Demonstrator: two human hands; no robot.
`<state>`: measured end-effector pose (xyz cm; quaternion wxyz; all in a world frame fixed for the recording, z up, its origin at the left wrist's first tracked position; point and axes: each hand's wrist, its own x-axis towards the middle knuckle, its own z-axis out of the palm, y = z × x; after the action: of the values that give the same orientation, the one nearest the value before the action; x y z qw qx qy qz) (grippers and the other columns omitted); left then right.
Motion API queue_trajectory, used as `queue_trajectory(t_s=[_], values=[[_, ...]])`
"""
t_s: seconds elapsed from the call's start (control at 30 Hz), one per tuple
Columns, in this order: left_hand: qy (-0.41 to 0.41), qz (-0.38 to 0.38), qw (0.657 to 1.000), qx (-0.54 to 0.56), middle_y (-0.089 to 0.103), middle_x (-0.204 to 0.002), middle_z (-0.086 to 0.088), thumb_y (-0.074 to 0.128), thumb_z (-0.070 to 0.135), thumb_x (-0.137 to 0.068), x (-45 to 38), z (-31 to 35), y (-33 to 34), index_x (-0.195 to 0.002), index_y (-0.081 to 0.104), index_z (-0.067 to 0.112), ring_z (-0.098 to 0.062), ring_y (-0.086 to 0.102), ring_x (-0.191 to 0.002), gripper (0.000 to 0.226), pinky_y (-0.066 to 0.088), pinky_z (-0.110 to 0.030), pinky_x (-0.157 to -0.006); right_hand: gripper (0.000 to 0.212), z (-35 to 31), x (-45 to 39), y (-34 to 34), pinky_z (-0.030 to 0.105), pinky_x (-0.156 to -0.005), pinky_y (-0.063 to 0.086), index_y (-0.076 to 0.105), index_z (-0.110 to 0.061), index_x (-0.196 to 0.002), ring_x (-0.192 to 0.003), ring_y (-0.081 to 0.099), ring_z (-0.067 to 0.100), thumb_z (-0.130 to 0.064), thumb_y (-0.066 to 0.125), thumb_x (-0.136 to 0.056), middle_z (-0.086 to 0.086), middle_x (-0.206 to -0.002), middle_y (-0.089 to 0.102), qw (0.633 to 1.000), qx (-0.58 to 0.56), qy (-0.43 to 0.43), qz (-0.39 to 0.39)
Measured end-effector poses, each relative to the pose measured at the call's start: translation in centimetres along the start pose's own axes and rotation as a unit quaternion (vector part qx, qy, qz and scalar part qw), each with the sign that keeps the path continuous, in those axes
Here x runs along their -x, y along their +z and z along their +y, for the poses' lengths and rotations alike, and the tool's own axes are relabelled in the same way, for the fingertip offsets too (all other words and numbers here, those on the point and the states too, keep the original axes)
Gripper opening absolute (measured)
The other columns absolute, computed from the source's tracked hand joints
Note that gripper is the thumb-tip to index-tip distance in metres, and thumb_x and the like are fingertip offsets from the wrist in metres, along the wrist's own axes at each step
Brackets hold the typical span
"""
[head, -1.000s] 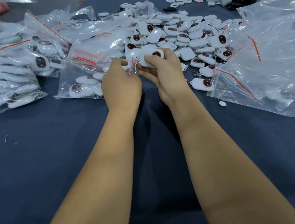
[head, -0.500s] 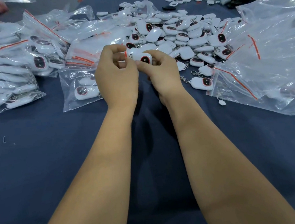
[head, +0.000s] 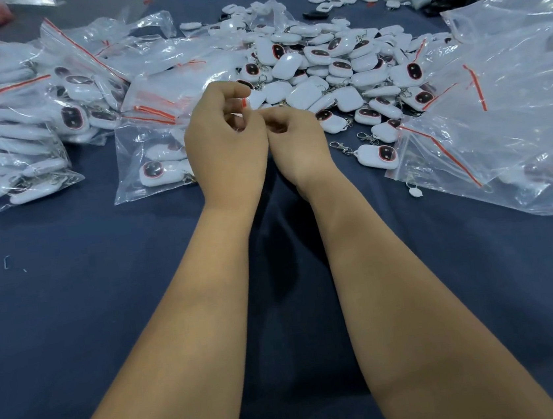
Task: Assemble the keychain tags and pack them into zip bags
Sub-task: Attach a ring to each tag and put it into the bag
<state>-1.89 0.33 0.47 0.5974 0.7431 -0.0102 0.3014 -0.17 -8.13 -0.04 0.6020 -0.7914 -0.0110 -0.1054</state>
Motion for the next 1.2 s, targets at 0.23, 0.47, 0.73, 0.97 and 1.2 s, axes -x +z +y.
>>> queue_trajectory(t_s=[0.23,0.47,0.73,0.97,1.2], values=[[0.014,-0.009,0.999,-0.029,0.065,-0.095,0.006,0.052,0.014,-0.076,0.2,0.2,-0.1,-0.091,0.059,0.031,-0.007,0.059,-0.080,0.024,0.052,-0.028,-0.076,0.045,-0.3,0.2,0.4,0.023,-0.070,0.034,0.057,-0.035,-0.055,-0.086,0.043,0.019,-0.010,0.059,-0.092,-0.017,-0.052,0.052,0.996,0.059,-0.044,-0.041],[0.013,-0.046,0.995,-0.090,0.062,-0.098,0.007,0.054,0.015,-0.082,0.2,-0.3,0.1,-0.091,0.057,0.033,-0.008,0.057,-0.084,0.020,0.048,-0.027,-0.075,0.045,0.5,-0.6,0.5,0.027,-0.071,0.031,0.048,-0.025,-0.052,-0.090,0.035,0.020,-0.011,0.044,-0.094,-0.003,-0.070,0.040,0.979,0.192,0.002,-0.069],[-0.022,-0.066,0.978,-0.196,0.043,-0.094,0.015,0.049,0.020,-0.089,-0.2,-0.7,0.2,-0.090,0.063,0.032,-0.007,0.047,-0.087,0.018,0.033,-0.026,-0.066,0.017,0.9,-0.8,0.7,0.028,-0.083,0.022,0.048,-0.026,-0.111,-0.117,0.034,0.026,-0.026,0.038,-0.098,0.005,-0.125,0.048,0.946,0.301,0.004,-0.120],[-0.042,-0.050,0.952,-0.300,0.059,-0.111,-0.004,0.043,0.025,-0.093,-0.6,-1.2,0.1,-0.096,0.064,0.019,-0.024,0.054,-0.099,0.023,0.031,-0.033,-0.071,0.033,0.3,-0.3,0.6,0.032,-0.072,0.031,0.044,-0.024,-0.061,-0.084,0.039,0.024,-0.002,0.042,-0.085,0.002,-0.081,0.049,0.964,0.250,-0.036,-0.081],[0.006,-0.117,0.928,-0.353,0.052,-0.120,-0.010,0.052,0.005,-0.085,-0.7,-2.3,-0.3,-0.111,0.067,0.019,-0.030,0.048,-0.115,0.033,0.031,-0.030,-0.073,0.042,0.5,-0.4,-2.3,0.036,-0.099,0.038,0.060,-0.021,-0.124,-0.121,0.047,0.029,-0.008,0.046,-0.086,0.007,-0.127,0.056,0.917,0.386,-0.007,0.103]])
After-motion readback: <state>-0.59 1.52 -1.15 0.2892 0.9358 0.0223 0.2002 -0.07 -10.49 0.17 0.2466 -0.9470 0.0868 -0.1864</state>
